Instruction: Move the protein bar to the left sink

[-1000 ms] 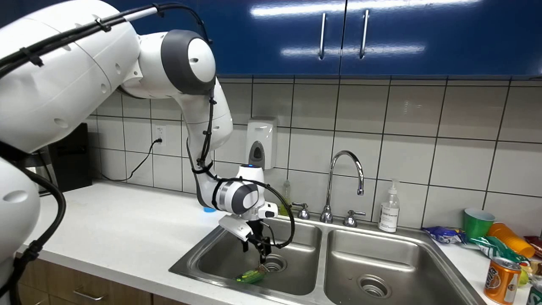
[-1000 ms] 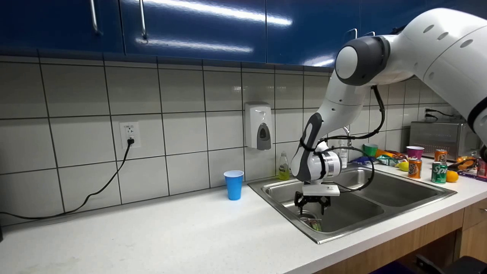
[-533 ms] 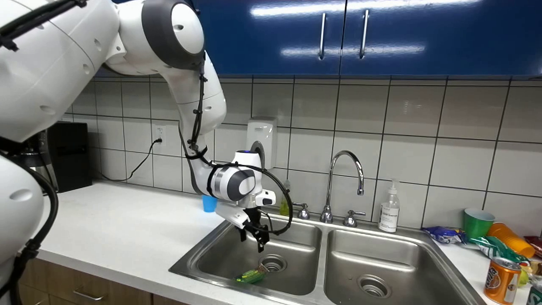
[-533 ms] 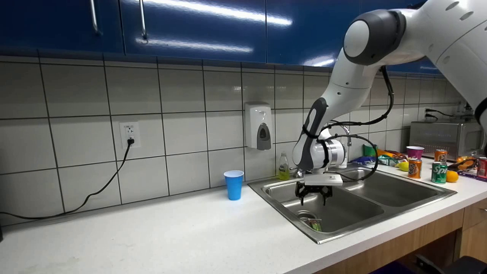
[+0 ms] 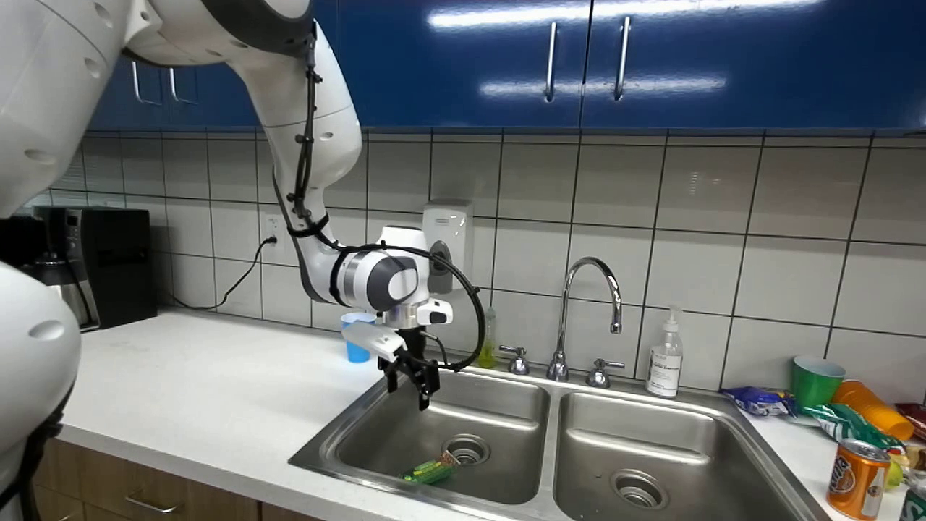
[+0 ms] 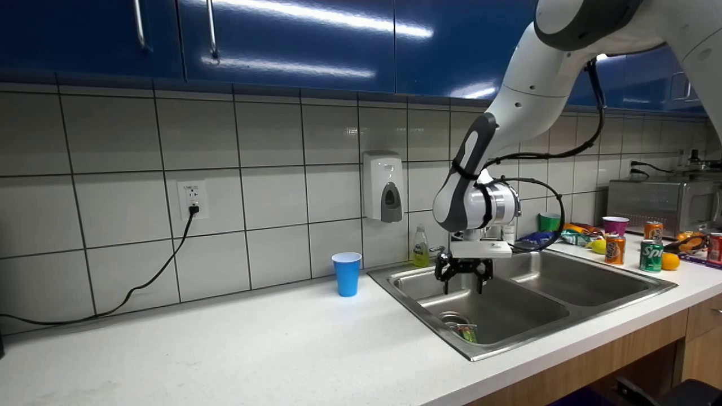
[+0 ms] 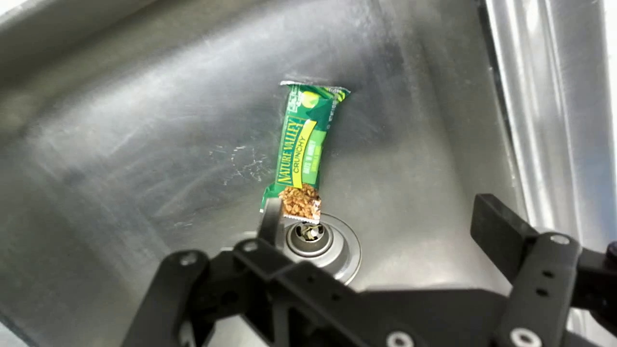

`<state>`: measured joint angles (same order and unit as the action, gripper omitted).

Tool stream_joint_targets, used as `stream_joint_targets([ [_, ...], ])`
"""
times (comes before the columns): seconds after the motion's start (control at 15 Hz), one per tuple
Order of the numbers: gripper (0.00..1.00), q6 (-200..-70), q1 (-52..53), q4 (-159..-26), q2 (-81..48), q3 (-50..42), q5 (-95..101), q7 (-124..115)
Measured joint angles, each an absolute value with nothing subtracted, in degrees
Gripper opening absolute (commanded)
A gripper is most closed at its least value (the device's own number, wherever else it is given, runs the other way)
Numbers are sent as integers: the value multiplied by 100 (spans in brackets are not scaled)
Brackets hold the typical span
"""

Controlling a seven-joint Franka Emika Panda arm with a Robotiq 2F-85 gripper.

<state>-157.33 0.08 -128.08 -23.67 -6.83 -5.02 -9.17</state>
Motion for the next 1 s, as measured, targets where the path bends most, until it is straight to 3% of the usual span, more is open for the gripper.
stream_joint_targets([
  [1.0, 100, -14684, 134, -14111, -474, 92, -508, -332],
])
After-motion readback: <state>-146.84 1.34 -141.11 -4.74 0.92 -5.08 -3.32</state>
